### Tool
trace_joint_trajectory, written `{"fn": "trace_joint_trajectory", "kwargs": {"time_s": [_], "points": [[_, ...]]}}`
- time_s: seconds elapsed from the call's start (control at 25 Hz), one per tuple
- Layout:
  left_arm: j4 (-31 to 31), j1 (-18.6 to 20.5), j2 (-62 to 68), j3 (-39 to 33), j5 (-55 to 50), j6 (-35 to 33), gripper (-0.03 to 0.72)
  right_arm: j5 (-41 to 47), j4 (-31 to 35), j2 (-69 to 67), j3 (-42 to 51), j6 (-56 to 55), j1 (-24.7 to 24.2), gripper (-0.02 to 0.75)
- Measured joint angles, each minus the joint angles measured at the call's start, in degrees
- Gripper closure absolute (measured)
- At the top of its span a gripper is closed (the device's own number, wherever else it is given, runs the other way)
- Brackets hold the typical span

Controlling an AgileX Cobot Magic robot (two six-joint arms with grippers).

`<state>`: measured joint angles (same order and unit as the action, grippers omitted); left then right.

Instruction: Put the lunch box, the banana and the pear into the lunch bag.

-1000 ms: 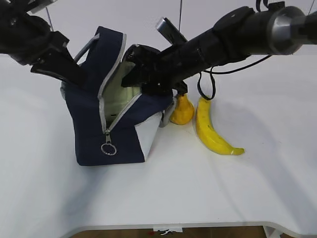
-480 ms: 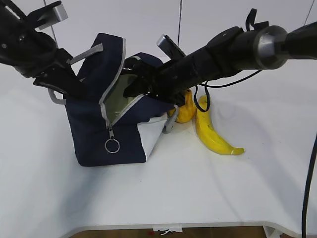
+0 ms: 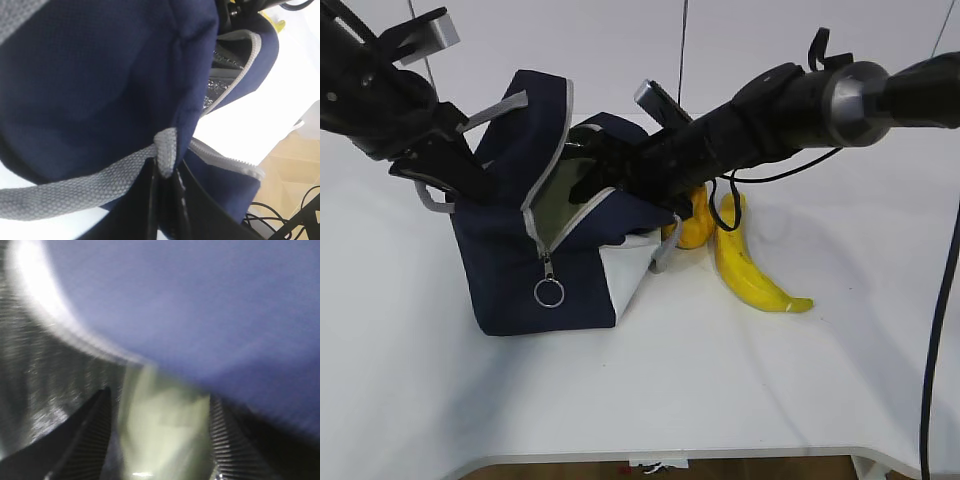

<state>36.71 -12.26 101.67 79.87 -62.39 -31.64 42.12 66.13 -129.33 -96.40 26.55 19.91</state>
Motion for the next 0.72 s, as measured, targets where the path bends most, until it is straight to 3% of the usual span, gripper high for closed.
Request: {"fn": "trace_joint_trajectory", "kwargs": {"time_s": [0.4,0.72], "points": [[0.00,0.00,0.00,0.00,-0.49,0.00,0.680,5.24,-4.19,-0.10,-6.02,-0.79,0.00,0.265],[-0.10,0.00,0.00,0.00,-0.85,0.00,0.680,14.04,-24.33,-0.10,-15.92,-12.77,0.00,0.264]]}}
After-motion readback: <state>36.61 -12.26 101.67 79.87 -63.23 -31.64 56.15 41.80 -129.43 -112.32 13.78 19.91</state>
